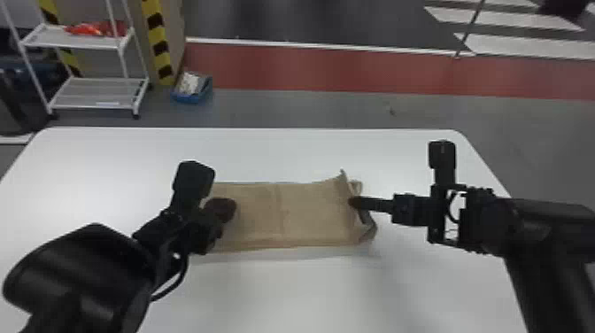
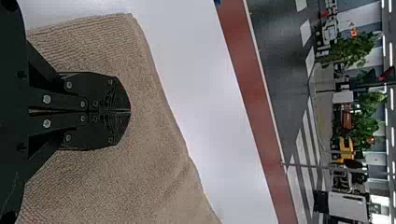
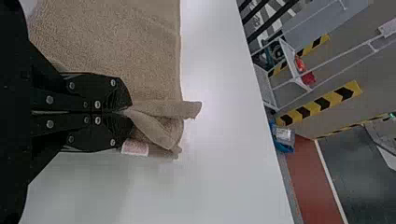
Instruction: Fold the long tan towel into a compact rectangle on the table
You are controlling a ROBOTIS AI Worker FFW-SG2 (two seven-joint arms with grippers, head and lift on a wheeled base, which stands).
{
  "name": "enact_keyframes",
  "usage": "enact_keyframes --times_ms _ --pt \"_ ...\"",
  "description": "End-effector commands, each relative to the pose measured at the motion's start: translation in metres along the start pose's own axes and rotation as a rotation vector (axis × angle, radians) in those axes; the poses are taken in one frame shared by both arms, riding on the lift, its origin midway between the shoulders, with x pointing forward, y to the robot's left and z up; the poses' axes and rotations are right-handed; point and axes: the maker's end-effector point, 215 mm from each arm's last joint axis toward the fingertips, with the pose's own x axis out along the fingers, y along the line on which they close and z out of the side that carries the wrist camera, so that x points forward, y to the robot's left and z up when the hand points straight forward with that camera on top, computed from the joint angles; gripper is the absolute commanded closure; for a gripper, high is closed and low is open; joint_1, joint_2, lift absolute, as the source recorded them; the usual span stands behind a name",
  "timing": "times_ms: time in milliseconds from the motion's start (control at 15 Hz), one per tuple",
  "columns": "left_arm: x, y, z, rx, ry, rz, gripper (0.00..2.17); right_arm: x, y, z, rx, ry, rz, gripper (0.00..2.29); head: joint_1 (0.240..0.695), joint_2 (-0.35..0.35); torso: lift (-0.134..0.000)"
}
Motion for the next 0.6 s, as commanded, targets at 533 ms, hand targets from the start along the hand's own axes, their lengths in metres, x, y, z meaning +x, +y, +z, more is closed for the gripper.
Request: enact_keyframes --times_ms 533 --pt "0.002 -0.019 -0.002 0.008 0.013 -0.026 1.91 -0.009 -0.002 -0.004 -0.072 0.021 -0.12 1.14 0.695 -0.116 -0.128"
